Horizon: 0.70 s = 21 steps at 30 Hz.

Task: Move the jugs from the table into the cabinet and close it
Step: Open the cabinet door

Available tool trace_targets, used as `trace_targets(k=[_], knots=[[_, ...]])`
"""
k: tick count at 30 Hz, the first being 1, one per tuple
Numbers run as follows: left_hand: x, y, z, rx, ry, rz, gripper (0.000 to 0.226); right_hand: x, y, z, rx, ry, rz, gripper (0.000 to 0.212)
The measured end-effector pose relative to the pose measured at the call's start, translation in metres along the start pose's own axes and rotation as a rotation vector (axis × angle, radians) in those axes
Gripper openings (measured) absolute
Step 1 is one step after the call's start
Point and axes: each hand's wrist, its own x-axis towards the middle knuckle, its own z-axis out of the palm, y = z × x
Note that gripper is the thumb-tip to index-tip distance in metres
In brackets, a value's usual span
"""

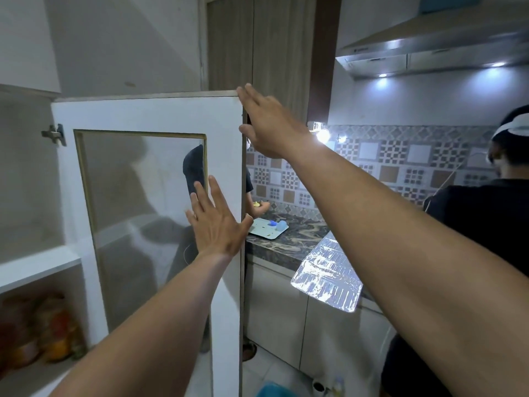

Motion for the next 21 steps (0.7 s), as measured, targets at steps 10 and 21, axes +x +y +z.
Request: trace_targets(k=[10, 21], knots=[[0.007, -0.002, 0.01, 0.03, -0.01, 0.039, 0.116, 0.007, 0.013, 0.011, 0.072, -0.023, 0.028, 0.077], [0.019, -0.029, -0.025, 0.086, 0.006, 0.116, 0.083, 0.015, -0.029, 0.008, 0.016, 0.132, -0.098, 0.068]])
